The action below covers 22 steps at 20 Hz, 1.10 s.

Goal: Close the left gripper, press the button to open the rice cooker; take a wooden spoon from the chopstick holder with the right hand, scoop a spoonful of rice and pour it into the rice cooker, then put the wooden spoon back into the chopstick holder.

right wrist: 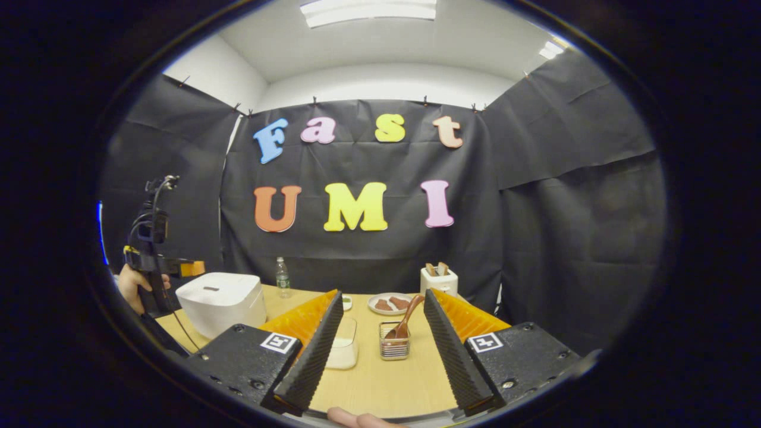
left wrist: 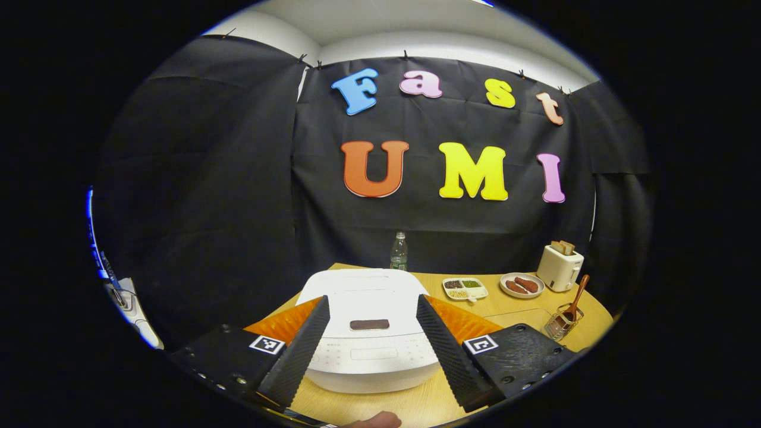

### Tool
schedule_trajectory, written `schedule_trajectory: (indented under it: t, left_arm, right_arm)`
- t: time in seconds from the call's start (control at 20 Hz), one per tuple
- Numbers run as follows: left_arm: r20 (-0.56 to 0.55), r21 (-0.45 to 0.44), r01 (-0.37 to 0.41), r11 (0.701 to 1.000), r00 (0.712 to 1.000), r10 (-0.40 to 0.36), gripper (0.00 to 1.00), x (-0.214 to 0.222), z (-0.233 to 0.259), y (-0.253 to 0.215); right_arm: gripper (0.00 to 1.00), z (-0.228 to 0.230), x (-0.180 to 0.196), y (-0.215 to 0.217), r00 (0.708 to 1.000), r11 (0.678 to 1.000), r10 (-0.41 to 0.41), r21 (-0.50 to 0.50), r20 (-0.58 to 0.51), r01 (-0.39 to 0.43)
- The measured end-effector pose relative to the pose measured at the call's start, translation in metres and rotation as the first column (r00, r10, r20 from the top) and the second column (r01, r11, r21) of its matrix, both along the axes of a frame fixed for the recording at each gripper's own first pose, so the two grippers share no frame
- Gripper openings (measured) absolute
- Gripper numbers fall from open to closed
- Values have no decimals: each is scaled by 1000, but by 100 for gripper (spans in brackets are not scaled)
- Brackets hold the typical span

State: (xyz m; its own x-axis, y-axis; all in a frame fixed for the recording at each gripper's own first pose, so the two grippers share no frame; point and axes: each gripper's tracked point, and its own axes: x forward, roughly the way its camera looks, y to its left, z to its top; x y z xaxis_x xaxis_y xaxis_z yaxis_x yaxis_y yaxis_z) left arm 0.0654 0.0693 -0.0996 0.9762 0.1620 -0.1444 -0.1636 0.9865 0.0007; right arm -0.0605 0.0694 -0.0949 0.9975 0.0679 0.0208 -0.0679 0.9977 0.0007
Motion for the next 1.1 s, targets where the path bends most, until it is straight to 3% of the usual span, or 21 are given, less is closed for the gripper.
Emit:
schedule_trajectory:
  t: [0.3, 0.65, 0.9, 1.1]
  left_arm:
    - [93, 19, 44, 999, 995, -46, 93, -57, 41, -26]
    - [122, 56, 48, 997, 991, -54, 94, -115, 42, -45]
    - [180, 19, 96, 995, 979, -97, 94, -139, 57, -64]
    - [162, 36, 124, 992, 978, -129, 94, -149, 47, -74]
  right_arm:
    - [90, 17, -6, -19, 999, 999, -43, 16, 29, 43]
    - [90, 22, -8, -22, 998, 999, -52, -3, 27, 53]
    - [88, 31, -18, -19, 998, 999, -42, -17, 53, 43]
    - [88, 33, -23, -17, 998, 998, -43, -39, 54, 45]
